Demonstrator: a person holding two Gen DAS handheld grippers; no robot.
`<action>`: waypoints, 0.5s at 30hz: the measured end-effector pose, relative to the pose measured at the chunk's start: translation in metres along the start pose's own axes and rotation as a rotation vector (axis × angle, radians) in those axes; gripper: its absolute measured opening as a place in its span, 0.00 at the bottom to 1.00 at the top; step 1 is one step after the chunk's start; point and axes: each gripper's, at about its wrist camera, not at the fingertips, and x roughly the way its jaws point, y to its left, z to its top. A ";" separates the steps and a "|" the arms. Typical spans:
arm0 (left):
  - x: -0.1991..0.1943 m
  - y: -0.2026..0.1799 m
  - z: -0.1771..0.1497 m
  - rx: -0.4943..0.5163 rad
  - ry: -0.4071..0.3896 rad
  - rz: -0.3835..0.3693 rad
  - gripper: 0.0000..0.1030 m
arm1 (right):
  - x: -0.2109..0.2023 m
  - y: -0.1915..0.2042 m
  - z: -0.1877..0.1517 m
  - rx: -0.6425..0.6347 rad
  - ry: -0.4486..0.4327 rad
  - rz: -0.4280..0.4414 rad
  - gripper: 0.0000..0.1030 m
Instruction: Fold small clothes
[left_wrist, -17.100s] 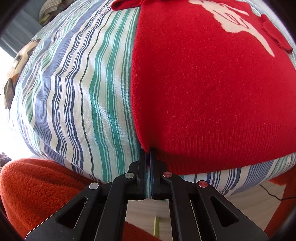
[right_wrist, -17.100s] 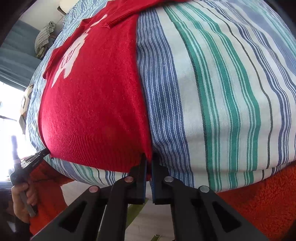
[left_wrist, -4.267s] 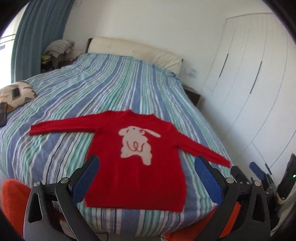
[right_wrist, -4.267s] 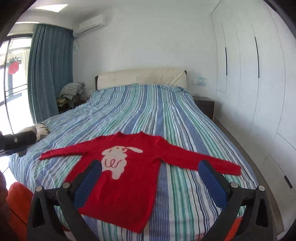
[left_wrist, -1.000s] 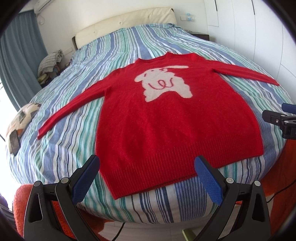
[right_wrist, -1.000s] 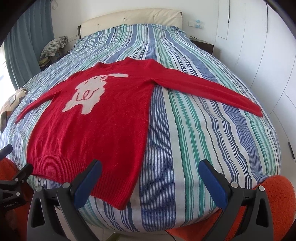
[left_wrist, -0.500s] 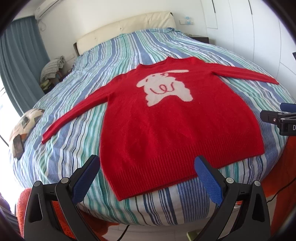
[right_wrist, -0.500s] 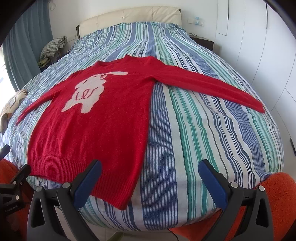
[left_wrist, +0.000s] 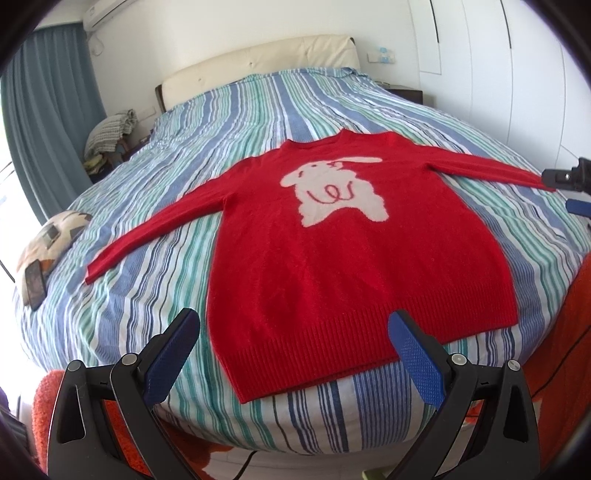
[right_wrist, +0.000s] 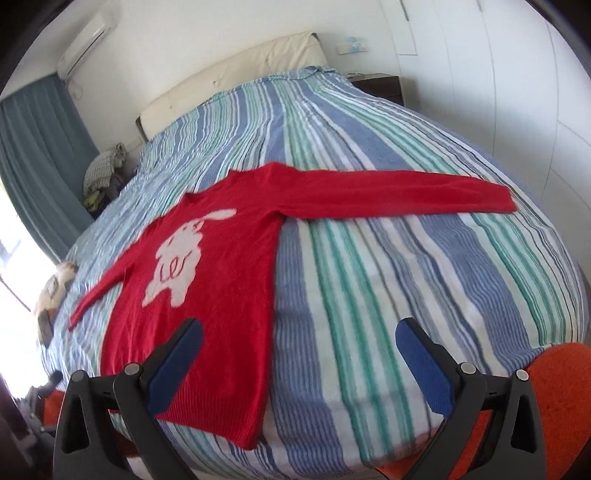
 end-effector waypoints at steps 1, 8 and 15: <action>0.001 0.001 0.000 -0.005 0.003 0.001 0.99 | -0.001 -0.019 0.011 0.049 -0.008 -0.001 0.99; 0.002 0.013 0.001 -0.068 0.005 0.013 0.99 | 0.025 -0.207 0.065 0.595 -0.045 0.071 0.87; 0.014 0.020 -0.003 -0.109 0.060 0.044 0.99 | 0.075 -0.260 0.091 0.726 -0.071 0.099 0.67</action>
